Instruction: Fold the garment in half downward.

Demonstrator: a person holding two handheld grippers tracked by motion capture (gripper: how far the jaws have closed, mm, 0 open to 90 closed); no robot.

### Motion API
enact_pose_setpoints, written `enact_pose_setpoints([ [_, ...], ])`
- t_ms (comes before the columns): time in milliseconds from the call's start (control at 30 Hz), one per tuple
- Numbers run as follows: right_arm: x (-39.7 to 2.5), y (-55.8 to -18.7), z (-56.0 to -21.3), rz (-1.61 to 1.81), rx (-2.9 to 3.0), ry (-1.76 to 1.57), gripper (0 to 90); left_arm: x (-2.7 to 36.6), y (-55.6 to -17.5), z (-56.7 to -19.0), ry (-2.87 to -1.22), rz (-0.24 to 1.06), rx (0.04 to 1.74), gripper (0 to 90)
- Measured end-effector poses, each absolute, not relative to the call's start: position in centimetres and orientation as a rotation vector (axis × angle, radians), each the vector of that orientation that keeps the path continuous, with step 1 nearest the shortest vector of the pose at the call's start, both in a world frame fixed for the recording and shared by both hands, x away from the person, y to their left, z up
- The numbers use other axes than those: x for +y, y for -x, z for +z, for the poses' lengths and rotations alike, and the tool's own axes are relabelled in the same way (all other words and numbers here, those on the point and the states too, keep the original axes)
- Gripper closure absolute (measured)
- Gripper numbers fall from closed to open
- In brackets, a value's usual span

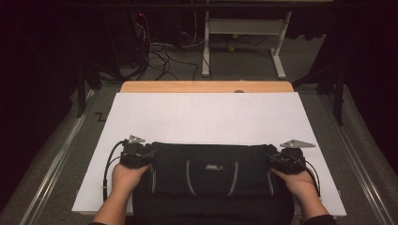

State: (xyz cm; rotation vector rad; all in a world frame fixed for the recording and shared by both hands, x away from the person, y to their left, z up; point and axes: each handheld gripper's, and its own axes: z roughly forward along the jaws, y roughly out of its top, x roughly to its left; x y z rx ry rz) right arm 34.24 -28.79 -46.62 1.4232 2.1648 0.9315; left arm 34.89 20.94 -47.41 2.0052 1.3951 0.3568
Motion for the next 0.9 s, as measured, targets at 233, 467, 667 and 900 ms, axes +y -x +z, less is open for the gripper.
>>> enact_pose_setpoints([
  [233, -28.6, -34.2, -46.7, 0.954, 2.172, -1.389, 79.3, 21.1, -35.0, -47.6, -1.959, 0.304, 1.389, 69.7],
  [467, -28.9, -33.8, -46.2, 0.978, 2.110, -1.371, 81.3, 21.2, -34.4, -46.9, -1.931, 0.369, 1.321, 75.6],
  [667, -29.2, -33.7, -45.2, 0.997, 2.061, -1.332, 81.5, 21.3, -34.7, -45.6, -1.917, 0.425, 1.289, 75.7],
  [900, -28.8, -34.2, -43.7, 1.007, 2.015, -1.281, 81.5, 21.1, -36.0, -43.8, -1.902, 0.457, 1.279, 75.8],
])
